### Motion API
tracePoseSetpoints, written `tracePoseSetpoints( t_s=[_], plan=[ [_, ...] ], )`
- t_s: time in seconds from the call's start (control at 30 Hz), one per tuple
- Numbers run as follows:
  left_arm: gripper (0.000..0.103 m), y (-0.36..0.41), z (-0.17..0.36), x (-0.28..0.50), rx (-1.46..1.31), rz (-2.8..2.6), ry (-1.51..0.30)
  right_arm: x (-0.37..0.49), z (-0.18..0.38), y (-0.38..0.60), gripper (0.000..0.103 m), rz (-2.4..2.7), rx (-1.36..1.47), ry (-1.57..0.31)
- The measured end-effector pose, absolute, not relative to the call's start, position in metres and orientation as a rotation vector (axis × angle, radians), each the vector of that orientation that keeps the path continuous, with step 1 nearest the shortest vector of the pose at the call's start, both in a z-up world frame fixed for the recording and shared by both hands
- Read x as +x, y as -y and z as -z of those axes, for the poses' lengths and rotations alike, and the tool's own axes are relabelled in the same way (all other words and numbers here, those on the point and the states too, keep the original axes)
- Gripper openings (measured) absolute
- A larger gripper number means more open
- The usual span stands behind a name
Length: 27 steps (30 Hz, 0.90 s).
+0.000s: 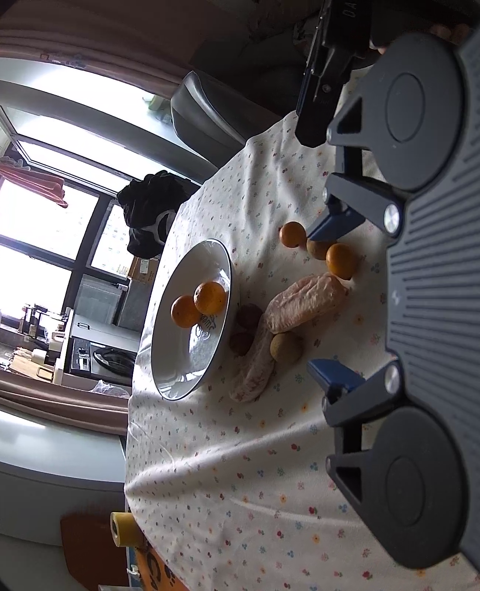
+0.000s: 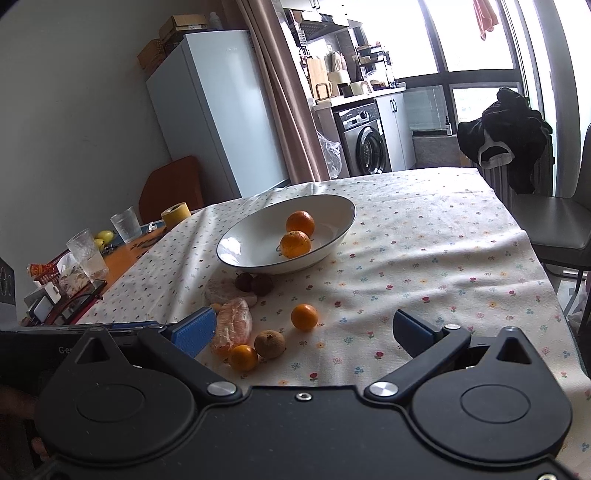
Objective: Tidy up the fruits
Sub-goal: 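Reach the left gripper to the pink bread roll and grasp it, then lift the bread roll with left gripper while right grasps the kiwi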
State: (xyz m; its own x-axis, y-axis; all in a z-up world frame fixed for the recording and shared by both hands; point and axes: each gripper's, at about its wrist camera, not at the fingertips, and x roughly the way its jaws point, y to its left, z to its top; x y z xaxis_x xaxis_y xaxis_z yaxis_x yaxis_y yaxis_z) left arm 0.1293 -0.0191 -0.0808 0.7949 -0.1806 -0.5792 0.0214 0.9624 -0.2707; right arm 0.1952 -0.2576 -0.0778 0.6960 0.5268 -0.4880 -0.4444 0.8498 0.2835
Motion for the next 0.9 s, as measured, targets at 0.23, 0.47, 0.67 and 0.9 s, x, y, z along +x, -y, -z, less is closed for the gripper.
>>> tracePoseSetpoints(
  t_s=[0.23, 0.47, 0.67, 0.9],
  plan=[
    [0.053, 0.021, 0.091, 0.145, -0.29, 0.128, -0.677, 0.202, 0.089, 0.261, 0.103, -0.565, 0.187, -0.627],
    [0.052, 0.022, 0.099, 0.159, -0.295, 0.119, -0.693, 0.208, 0.096, 0.252, 0.082, -0.582, 0.187, -0.667],
    [0.046, 0.022, 0.106, 0.173, -0.31, 0.111, -0.706, 0.212, 0.101, 0.242, 0.065, -0.594, 0.176, -0.694],
    [0.031, 0.026, 0.107, 0.179, -0.289, 0.108, -0.701, 0.219, 0.105, 0.238, 0.05, -0.593, 0.187, -0.72]
  ],
)
